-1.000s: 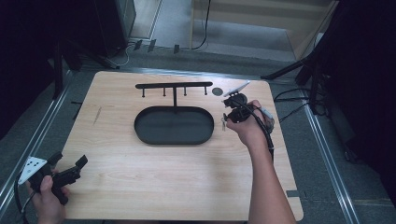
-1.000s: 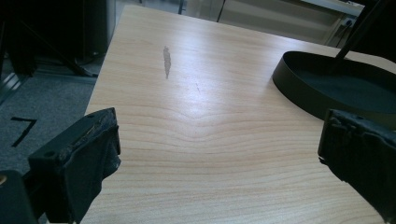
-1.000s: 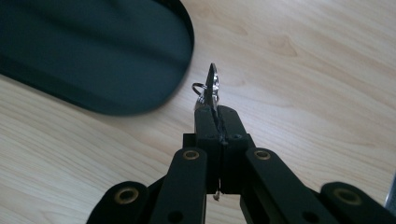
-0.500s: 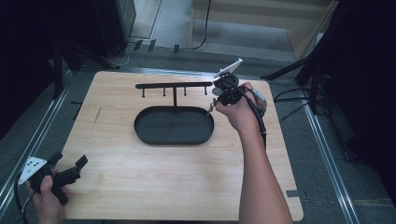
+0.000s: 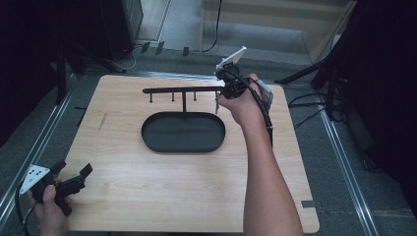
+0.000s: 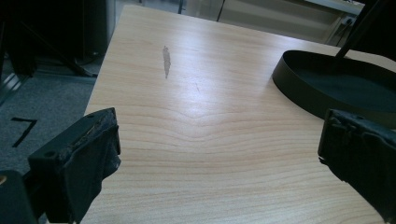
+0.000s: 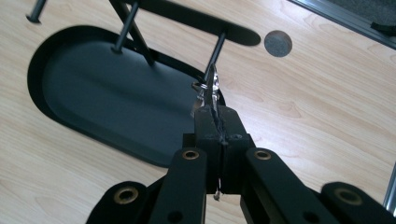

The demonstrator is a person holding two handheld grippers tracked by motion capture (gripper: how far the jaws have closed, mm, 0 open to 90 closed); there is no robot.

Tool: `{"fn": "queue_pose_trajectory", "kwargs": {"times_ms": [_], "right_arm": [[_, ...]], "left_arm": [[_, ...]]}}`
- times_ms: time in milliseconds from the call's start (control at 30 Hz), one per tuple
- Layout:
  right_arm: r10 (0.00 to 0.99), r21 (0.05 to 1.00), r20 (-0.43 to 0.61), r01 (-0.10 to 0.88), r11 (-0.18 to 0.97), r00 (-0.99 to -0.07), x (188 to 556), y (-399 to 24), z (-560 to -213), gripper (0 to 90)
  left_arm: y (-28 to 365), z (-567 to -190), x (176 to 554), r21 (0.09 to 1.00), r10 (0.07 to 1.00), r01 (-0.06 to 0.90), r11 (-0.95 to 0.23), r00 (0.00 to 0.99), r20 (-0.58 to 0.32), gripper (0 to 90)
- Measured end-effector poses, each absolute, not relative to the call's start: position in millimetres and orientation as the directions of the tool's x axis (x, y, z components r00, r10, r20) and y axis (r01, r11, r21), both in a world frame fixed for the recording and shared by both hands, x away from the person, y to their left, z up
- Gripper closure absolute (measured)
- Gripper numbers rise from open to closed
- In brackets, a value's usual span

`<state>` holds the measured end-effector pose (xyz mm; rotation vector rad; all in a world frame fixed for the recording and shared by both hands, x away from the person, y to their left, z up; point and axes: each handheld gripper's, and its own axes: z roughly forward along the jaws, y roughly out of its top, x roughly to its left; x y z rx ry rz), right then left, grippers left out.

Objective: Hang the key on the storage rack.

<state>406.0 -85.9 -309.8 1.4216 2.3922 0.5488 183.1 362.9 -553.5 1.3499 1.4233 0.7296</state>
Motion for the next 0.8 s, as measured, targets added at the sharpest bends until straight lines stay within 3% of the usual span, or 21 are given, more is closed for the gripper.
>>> {"fn": "queue_pose_trajectory", "kwargs": {"times_ms": [800], "right_arm": [[0.902, 0.496, -0.116, 0.763, 0.415, -0.415, 421.4, -79.9, -309.9, 89.8]], "left_arm": [[362.8, -553.4, 182.9, 0.915, 0.96, 0.356, 0.191, 0.128, -0.25, 0.0]]}}
